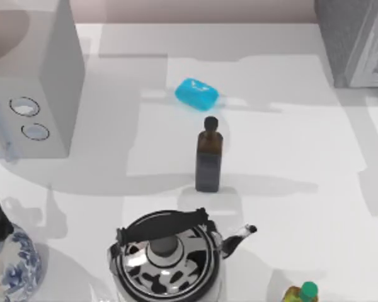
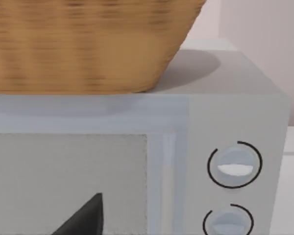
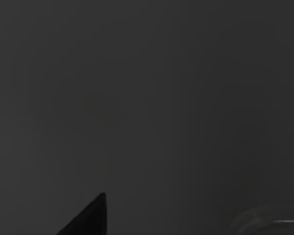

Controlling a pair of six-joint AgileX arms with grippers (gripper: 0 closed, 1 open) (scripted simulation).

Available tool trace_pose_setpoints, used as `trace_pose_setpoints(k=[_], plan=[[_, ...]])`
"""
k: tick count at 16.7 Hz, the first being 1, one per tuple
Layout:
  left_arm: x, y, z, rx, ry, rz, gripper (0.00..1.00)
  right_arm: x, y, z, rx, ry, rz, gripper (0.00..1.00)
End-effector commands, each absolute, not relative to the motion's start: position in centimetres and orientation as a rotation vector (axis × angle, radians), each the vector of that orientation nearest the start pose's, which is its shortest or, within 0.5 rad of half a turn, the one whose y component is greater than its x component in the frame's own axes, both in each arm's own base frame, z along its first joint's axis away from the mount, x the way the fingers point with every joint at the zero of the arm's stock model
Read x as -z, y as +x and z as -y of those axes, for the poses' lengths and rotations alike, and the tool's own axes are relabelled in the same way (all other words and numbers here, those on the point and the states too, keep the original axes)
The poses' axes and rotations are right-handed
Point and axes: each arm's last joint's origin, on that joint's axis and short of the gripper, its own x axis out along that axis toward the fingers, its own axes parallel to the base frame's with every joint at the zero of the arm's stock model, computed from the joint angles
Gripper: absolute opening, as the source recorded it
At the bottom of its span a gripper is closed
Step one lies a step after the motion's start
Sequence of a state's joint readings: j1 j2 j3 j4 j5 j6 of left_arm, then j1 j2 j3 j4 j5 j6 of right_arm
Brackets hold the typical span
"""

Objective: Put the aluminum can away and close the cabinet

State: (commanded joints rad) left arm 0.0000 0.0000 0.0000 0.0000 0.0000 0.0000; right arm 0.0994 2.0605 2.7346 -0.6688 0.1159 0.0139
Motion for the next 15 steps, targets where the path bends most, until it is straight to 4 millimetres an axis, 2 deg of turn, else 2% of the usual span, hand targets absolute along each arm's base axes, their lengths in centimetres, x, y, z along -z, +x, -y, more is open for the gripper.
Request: trace_pose_setpoints(k=[2,4,7,9,11,12,15], plan=[[-16.0,10.6,0.1,0.0,0.0,0.0,1.0,-54.3,38.5,-4.4,-0.019,-0.006,0.03,1.0],[-16.0,10.6,0.1,0.0,0.0,0.0,1.0,-55.5,36.2,-4.1,-0.036,-0.014,0.065,1.0],[-16.0,10.6,0.1,0.0,0.0,0.0,1.0,-56.6,31.4,-3.6,-0.067,-0.027,0.116,1.0],[-16.0,10.6,0.1,0.0,0.0,0.0,1.0,-56.2,27.7,-3.2,-0.086,-0.036,0.139,1.0],[-16.0,10.6,0.1,0.0,0.0,0.0,1.0,-54.3,24.0,-2.8,-0.103,-0.043,0.144,1.0],[-16.0,10.6,0.1,0.0,0.0,0.0,1.0,-52.7,22.3,-2.5,-0.11,-0.047,0.138,1.0],[-16.0,10.6,0.1,0.0,0.0,0.0,1.0,-45.8,17.6,-1.8,-0.12,-0.052,0.1,1.0]])
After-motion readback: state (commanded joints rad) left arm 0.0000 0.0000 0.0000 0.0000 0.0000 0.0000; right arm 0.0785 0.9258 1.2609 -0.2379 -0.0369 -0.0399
